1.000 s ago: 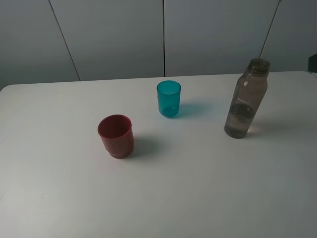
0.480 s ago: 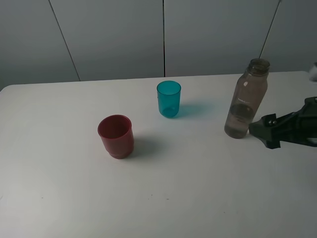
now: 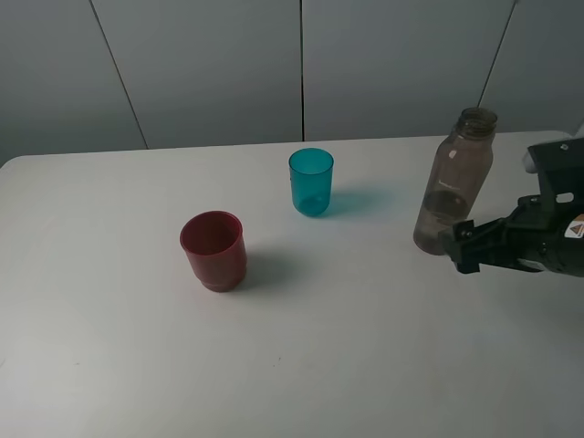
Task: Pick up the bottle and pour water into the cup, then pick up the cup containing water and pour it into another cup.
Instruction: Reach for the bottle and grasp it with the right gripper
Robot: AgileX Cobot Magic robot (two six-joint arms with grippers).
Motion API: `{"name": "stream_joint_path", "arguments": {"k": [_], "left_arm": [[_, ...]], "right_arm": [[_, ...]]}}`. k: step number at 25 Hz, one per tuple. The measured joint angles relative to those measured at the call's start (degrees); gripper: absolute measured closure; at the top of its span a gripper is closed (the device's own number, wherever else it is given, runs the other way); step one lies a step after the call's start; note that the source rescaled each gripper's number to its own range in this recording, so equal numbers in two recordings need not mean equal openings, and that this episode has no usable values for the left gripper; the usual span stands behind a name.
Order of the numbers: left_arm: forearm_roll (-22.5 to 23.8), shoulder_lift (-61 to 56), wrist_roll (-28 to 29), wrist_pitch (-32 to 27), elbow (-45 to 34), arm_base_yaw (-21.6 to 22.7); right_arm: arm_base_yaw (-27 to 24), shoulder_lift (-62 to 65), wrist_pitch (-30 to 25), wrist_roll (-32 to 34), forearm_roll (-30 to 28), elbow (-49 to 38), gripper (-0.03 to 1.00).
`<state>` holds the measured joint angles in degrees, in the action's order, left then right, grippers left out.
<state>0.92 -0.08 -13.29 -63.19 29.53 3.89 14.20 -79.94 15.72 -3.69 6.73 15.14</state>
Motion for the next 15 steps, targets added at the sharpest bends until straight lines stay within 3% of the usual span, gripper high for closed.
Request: {"name": "stream_joint_path", "arguments": {"k": [15], "left_arm": [[0.0, 0.0, 0.0, 0.0, 0.0, 0.0]], "right_arm": [[0.0, -17.3, 26.0, 0.0, -1.7, 0.1, -0.03]]}}
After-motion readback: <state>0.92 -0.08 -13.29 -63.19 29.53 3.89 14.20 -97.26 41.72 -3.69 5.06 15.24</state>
